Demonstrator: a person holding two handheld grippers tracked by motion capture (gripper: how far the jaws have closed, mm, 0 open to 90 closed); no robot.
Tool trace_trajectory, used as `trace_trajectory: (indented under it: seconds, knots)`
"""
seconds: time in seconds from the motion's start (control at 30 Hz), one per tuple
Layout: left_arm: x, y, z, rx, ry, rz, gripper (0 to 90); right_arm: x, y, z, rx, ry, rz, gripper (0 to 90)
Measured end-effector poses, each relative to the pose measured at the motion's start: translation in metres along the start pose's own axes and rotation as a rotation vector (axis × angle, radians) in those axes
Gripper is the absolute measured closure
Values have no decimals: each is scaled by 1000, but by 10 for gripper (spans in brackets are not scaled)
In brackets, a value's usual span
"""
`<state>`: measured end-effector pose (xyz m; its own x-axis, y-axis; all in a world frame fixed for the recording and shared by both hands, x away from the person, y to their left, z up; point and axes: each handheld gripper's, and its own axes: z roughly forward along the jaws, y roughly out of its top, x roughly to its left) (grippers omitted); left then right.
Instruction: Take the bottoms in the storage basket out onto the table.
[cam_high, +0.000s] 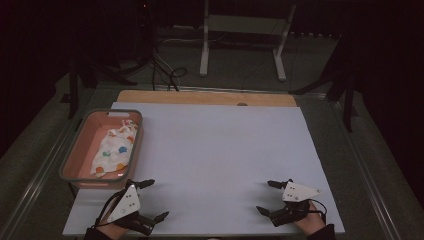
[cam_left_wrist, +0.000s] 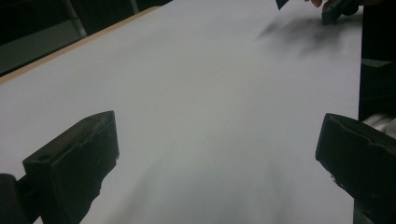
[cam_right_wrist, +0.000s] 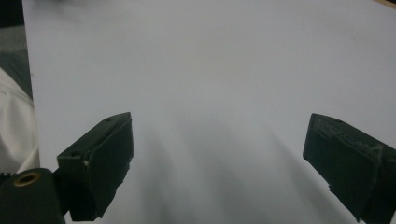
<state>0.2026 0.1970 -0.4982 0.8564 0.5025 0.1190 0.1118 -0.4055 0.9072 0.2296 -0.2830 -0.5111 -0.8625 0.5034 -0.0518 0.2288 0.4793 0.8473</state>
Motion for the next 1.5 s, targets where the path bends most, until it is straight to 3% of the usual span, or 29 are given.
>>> trace_trajectory:
  seconds: [0.23,0.37,0.5,0.73,0.93,1.0,1.5]
  knots:
    - [2,-1,2,17,-11,-11,7,-8,1,-11,-7,13,42,94]
    - [1,-1,3,26,-17,-4,7,-8,-1,-10,-3,23,32,93]
    - [1,-2,6,31,-42,-3,7,-1,-4,-1,44,29,4,93]
    - [0,-2,6,52,-75,10,6,1,-3,2,44,46,4,93]
    - [-2,0,9,68,-100,19,7,2,-2,3,20,51,25,93]
    - [-2,1,11,79,-121,23,7,0,0,4,-11,70,57,94]
    - [-4,3,16,110,-171,29,7,6,4,5,-3,68,15,105]
